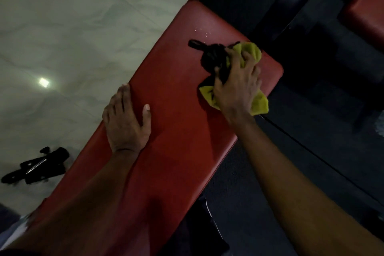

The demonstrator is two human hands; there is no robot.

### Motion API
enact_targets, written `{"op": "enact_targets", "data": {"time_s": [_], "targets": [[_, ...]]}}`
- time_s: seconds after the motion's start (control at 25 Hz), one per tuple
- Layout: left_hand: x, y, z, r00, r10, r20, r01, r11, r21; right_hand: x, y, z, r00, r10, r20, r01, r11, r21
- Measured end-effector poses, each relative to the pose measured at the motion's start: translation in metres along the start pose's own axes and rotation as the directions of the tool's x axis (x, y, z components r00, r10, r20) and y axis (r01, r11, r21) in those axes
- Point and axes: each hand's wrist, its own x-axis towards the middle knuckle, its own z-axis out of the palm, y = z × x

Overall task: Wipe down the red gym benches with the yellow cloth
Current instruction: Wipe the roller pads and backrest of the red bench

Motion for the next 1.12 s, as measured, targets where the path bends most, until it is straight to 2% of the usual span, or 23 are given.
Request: {"op": "enact_targets", "data": {"time_s": [0.04, 0.12, 0.2, 0.24, 0.32, 0.4, 0.48, 0.56, 0.68, 0.72, 0.76, 0.88, 0.96, 1.04, 1.12], "targets": [[0.0, 0.001, -0.001, 1.0, 0.001, 0.007, -0.001, 1.0, 0.001, 0.004, -0.015, 0.002, 1.0, -0.015, 0.02, 0.015, 1.0, 0.0], [0.0, 0.002, -0.003, 1.0, -0.005, 0.028, 0.005, 1.0, 0.005, -0.005, -0.038, 0.008, 0.963, -0.25, 0.098, 0.255, 0.966, -0.036], [0.001, 0.002, -0.004, 0.999, -0.013, 0.048, 0.013, 1.0, -0.009, -0.015, -0.041, 0.011, 0.854, -0.484, 0.192, 0.504, 0.861, -0.07], [0.001, 0.002, -0.005, 0.998, -0.019, 0.054, 0.02, 1.0, -0.015, -0.01, -0.04, 0.011, 0.821, -0.534, 0.202, 0.556, 0.828, -0.07], [0.002, 0.0, -0.005, 0.997, -0.032, 0.067, 0.033, 0.999, -0.014, 0.012, -0.044, 0.012, 0.839, -0.514, 0.176, 0.533, 0.842, -0.084], [0.001, 0.001, -0.004, 0.996, -0.026, 0.081, 0.027, 1.0, -0.011, 0.028, -0.057, 0.016, 0.915, -0.381, 0.129, 0.394, 0.915, -0.092], [0.002, -0.001, -0.004, 0.995, -0.038, 0.096, 0.04, 0.999, -0.009, 0.031, -0.08, 0.024, 0.947, -0.305, 0.101, 0.314, 0.946, -0.081], [0.002, -0.002, -0.004, 0.993, -0.043, 0.106, 0.046, 0.999, -0.022, 0.023, -0.101, 0.029, 0.895, -0.42, 0.149, 0.437, 0.893, -0.112], [0.002, -0.003, -0.004, 0.993, -0.04, 0.112, 0.044, 0.998, -0.036, 0.037, -0.117, 0.027, 0.692, -0.652, 0.31, 0.706, 0.7, -0.104], [0.001, -0.003, -0.004, 0.992, -0.04, 0.116, 0.044, 0.998, -0.04, 0.051, -0.119, 0.028, 0.665, -0.667, 0.337, 0.73, 0.676, -0.102], [0.0, -0.003, -0.005, 0.992, -0.039, 0.121, 0.045, 0.998, -0.042, 0.066, -0.121, 0.029, 0.681, -0.653, 0.33, 0.715, 0.69, -0.111], [0.001, -0.004, -0.004, 0.99, -0.035, 0.136, 0.042, 0.998, -0.047, 0.107, -0.13, 0.033, 0.846, -0.491, 0.208, 0.523, 0.839, -0.151], [0.002, -0.005, -0.004, 0.989, -0.035, 0.14, 0.044, 0.998, -0.055, 0.103, -0.146, 0.036, 0.886, -0.413, 0.212, 0.453, 0.869, -0.2], [0.001, -0.005, -0.004, 0.989, -0.034, 0.146, 0.045, 0.996, -0.072, 0.076, -0.164, 0.039, 0.813, -0.482, 0.327, 0.559, 0.804, -0.204], [0.0, -0.005, -0.003, 0.988, -0.036, 0.148, 0.048, 0.996, -0.079, 0.051, -0.173, 0.041, 0.655, -0.608, 0.448, 0.726, 0.672, -0.15]]}}
